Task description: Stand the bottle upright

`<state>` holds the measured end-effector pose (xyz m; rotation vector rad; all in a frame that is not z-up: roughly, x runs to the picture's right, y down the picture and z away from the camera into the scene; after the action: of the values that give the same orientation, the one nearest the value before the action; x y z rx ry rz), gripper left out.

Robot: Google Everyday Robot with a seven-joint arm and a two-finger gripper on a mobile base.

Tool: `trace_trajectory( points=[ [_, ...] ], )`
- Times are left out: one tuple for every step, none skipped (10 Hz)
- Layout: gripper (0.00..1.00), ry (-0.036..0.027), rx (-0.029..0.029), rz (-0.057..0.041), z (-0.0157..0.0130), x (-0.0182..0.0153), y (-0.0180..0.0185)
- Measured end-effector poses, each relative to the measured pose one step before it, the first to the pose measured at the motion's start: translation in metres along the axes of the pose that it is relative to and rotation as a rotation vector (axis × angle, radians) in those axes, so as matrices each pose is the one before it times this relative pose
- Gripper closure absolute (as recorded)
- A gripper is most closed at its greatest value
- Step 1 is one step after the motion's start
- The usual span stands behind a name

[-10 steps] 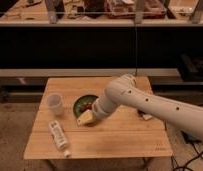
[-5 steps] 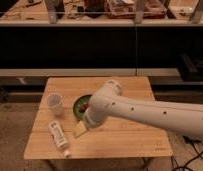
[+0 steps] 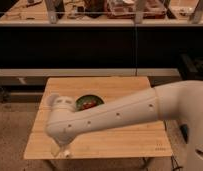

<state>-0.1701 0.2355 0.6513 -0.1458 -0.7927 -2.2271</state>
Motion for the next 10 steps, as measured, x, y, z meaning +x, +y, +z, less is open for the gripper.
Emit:
trace_trajectory(
  points=[
    [0.2, -0.02333, 0.011, -0.01785, 0.00572, 0.0054, -0.01688],
    [0.2, -0.01603, 0.00458, -0.01395, 0.00379, 0.00311, -0.01075],
    [0.2, -0.00302, 0.00147, -0.00193, 0.00056, 0.00042, -0.00199],
    [0.2, -0.00166, -0.00178, 0.00478, 0.0, -0.00117, 0.00227],
    [0.2, -0.00357, -0.00248, -0.00055, 0.00004, -0.00081, 0.00033],
    [0.2, 0.00077, 0.00122, -0.00271, 0.00002, 0.00071, -0.00149],
    [0.2, 0.0005, -0.00027, 0.00183, -0.00005, -0.00017, 0.00083],
    [0.2, 0.0007, 0.00047, 0.00193, -0.00008, -0.00012, 0.00059],
    [0.2, 0.00054, 0.0007, -0.00053, 0.00005, 0.00021, -0.00038],
    [0.2, 0.00027, 0.00036, -0.0008, 0.0, 0.00031, -0.0004]
  ],
)
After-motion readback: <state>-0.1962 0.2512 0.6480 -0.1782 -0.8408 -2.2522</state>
